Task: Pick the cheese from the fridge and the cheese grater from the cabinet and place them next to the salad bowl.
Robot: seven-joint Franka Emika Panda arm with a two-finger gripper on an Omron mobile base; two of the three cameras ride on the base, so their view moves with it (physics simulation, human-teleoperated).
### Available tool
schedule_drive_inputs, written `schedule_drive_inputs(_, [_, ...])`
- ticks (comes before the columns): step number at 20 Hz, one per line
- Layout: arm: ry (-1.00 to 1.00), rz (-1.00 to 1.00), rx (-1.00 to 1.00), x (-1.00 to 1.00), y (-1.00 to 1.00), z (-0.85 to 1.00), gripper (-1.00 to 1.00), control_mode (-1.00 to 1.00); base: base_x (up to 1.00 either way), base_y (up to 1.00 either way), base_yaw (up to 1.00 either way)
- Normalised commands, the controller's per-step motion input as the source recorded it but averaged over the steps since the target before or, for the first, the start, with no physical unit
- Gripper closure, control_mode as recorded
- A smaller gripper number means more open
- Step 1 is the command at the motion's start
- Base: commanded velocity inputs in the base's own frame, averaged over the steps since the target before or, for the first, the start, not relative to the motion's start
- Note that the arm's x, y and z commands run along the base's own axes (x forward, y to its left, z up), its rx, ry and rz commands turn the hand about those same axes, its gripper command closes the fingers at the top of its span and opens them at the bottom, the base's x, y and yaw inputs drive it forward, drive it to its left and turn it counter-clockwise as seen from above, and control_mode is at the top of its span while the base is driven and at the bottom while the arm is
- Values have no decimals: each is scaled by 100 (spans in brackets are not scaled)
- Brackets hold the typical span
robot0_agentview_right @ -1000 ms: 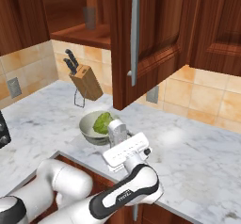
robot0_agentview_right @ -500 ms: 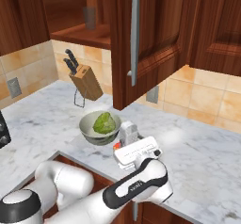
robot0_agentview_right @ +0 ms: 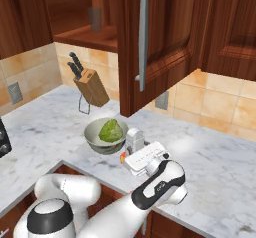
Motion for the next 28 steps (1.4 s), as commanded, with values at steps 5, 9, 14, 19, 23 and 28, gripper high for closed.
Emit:
schedule_drive_inputs(5, [-15,36,6,23,-32,-15,100,-100,0,0,0])
schedule_drive_inputs(9, [-18,6,0,3,-14,0,100,-100,0,0,0])
schedule_drive_inputs(14, [-6,-11,-8,0,-13,0,100,-100,0,0,0])
schedule_drive_inputs(19, [-5,-16,-9,0,-21,-2,100,-100,0,0,0])
schedule_drive_inputs(23, [0,-37,-6,0,-6,-4,100,-100,0,0,0])
schedule_drive_inputs(28, [0,-30,-9,-2,3,-25,100,-100,0,0,0])
